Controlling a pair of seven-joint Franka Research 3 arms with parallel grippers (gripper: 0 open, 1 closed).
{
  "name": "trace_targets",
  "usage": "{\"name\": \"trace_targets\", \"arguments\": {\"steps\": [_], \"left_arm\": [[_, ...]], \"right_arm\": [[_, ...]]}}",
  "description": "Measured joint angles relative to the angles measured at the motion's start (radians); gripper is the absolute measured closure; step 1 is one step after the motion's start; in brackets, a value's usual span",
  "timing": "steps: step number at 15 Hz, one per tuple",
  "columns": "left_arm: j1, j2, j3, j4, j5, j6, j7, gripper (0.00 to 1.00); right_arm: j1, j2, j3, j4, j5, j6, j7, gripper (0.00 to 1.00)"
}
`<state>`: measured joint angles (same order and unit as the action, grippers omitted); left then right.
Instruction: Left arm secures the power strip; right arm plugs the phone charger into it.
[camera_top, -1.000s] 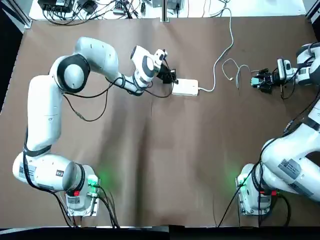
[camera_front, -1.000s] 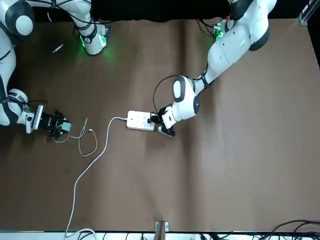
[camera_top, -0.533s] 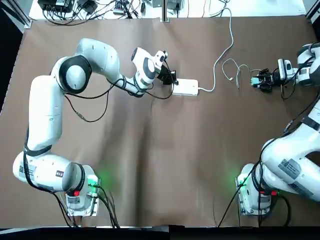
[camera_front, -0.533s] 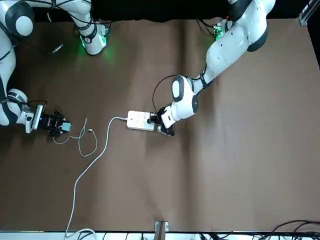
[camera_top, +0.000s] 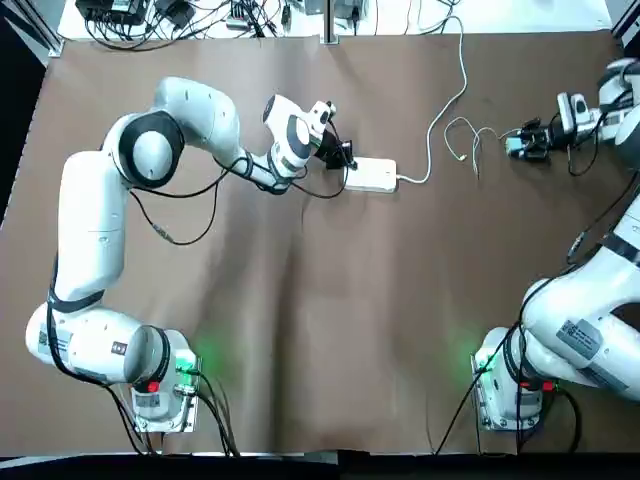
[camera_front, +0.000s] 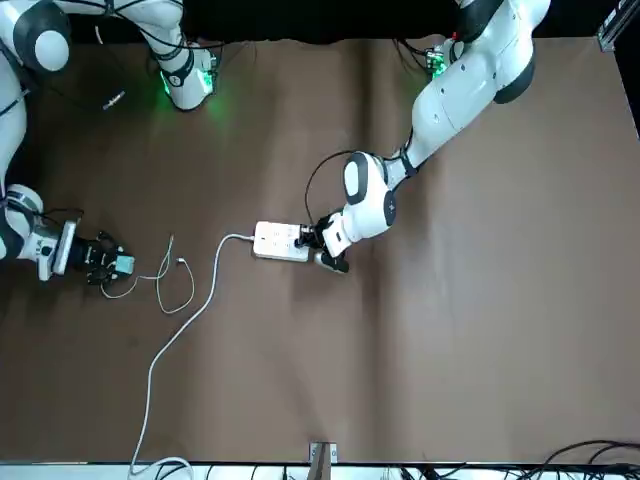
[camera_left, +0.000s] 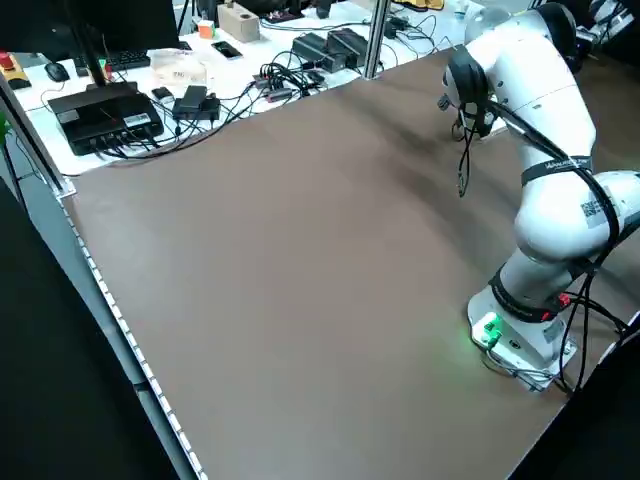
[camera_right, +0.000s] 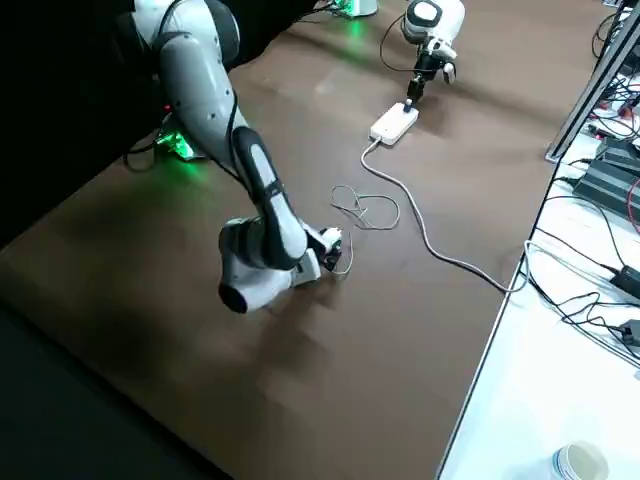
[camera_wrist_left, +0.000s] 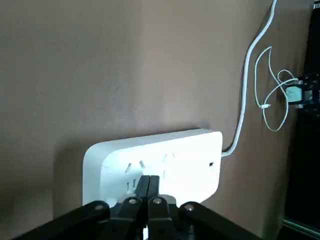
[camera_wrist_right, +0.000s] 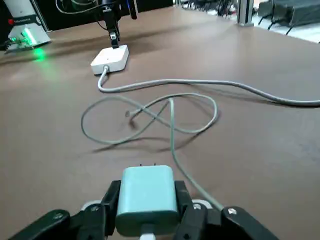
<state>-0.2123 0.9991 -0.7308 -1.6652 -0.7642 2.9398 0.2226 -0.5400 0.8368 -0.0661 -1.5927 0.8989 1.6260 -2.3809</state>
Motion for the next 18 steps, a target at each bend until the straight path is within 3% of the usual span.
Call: {"name": "trace_targets", "arguments": {"steps": [10, 12, 18], "left_arm": [[-0.002, 0.000, 0.002, 0.001, 0.000, 0.000, 0.001, 0.97], [-0.002, 0.000, 0.002, 0.001, 0.000, 0.000, 0.001, 0.97], [-0.002, 0.000, 0.002, 0.002, 0.000, 0.000, 0.001, 0.96]], "right_arm": [[0.170, -0.277, 0.003, 0.038, -0.204, -0.020, 0.594, 0.52], [0.245, -0.344, 0.003, 0.038, -0.275, -0.020, 0.788, 0.52], [0.410, -0.437, 0.003, 0.037, -0.359, -0.016, 1.182, 0.52]]}}
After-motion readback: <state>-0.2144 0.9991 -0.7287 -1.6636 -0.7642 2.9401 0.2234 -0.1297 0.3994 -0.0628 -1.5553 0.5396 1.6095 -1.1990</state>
